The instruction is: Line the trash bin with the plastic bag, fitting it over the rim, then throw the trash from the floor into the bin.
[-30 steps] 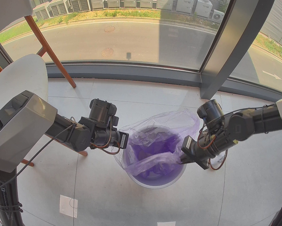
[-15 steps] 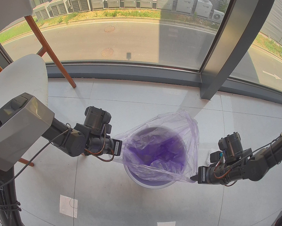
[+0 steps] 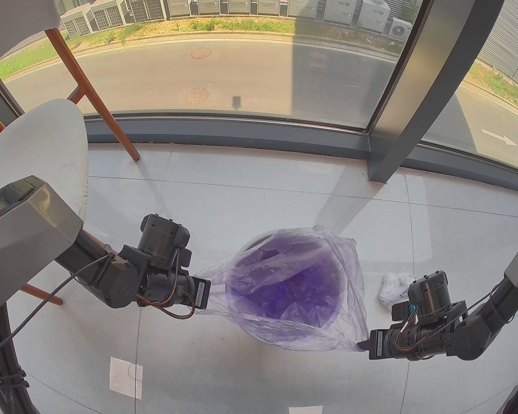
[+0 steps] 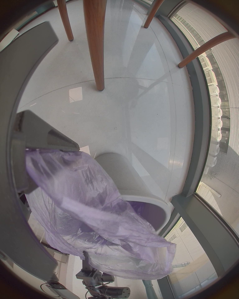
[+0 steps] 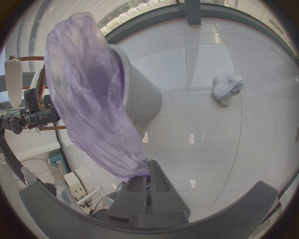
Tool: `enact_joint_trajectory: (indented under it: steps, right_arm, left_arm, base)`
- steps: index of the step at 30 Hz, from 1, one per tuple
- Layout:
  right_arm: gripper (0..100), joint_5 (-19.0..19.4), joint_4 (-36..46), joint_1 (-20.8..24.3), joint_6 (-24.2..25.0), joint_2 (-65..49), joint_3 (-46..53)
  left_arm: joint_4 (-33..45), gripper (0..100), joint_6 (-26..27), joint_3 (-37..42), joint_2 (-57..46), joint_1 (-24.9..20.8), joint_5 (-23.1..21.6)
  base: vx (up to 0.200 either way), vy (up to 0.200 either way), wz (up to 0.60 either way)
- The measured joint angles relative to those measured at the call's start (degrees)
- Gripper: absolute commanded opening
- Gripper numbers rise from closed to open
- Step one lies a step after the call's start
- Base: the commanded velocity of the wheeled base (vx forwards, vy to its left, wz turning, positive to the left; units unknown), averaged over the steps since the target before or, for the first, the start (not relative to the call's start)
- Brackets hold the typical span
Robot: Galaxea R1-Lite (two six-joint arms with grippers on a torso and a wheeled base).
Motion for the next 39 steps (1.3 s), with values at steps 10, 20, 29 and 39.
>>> enact_joint_trajectory:
  steps: [10,20,29,39]
  right_arm:
    - [0,-0.84,-13.49,0.34,-6.19,6.35,6.4]
    - [0,-1.87,-25.51,-0.71,-6.96,13.85,9.24]
    - [0,-3.47,-31.82,-4.29,-7.02,17.83,7.31]
    - [100,-3.43,-32.49,-7.91,-6.41,16.35,2.44]
  left_arm:
    - [-7.47,0,2.95,7.94,-0.67,-0.06,0.04]
    - [-9.85,0,3.83,10.12,0.46,0.2,0.04]
    - [-15.87,0,4.27,7.97,3.91,0.5,0.09]
    - [-16.46,0,3.96,0.46,6.25,1.88,0.69]
  base:
    - [0.0,0.0,0.0]
    - [0.0,0.0,0.0]
    - [0.0,0.0,0.0]
    - [0.0,0.0,0.0]
